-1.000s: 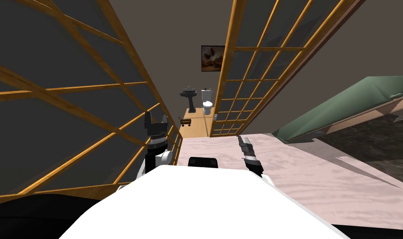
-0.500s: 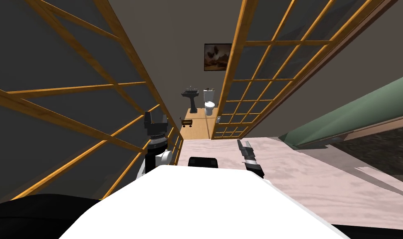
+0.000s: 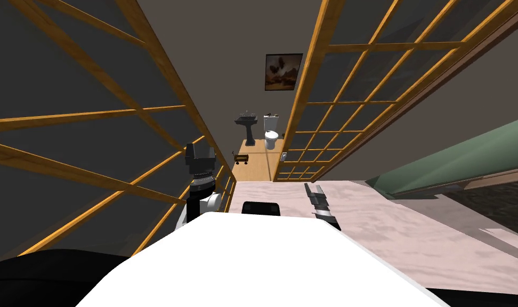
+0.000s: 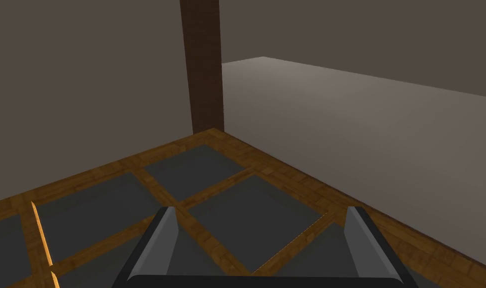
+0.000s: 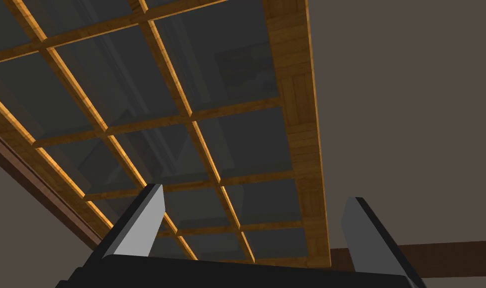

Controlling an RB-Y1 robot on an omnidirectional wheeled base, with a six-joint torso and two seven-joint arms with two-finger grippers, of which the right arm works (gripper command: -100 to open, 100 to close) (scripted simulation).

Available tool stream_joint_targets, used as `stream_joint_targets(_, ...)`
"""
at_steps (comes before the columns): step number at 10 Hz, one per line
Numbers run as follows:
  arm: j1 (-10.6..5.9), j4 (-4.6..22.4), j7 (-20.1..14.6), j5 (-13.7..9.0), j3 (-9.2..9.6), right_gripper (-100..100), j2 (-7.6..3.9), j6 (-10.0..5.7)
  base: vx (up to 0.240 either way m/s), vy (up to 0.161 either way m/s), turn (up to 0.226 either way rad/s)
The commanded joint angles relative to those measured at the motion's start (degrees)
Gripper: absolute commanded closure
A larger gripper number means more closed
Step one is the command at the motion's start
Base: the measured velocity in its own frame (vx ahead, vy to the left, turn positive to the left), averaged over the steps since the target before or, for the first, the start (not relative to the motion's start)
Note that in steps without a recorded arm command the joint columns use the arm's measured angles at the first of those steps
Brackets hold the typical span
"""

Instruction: Pull the door open

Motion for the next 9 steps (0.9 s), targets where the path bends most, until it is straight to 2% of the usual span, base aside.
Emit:
stream_joint_targets(1,0.04,2.3,2.1,0.7,-0.79,-100,0.08,-1.53,0.148,0.023,0.075)
stream_joint_targets(8,0.24,8.2,7.5,2.7,-2.66,-100,0.74,-5.41,0.111,0.008,0.045)
stream_joint_targets(9,0.29,9.8,8.9,3.2,-3.17,-100,0.96,-6.45,0.123,0.005,0.082)
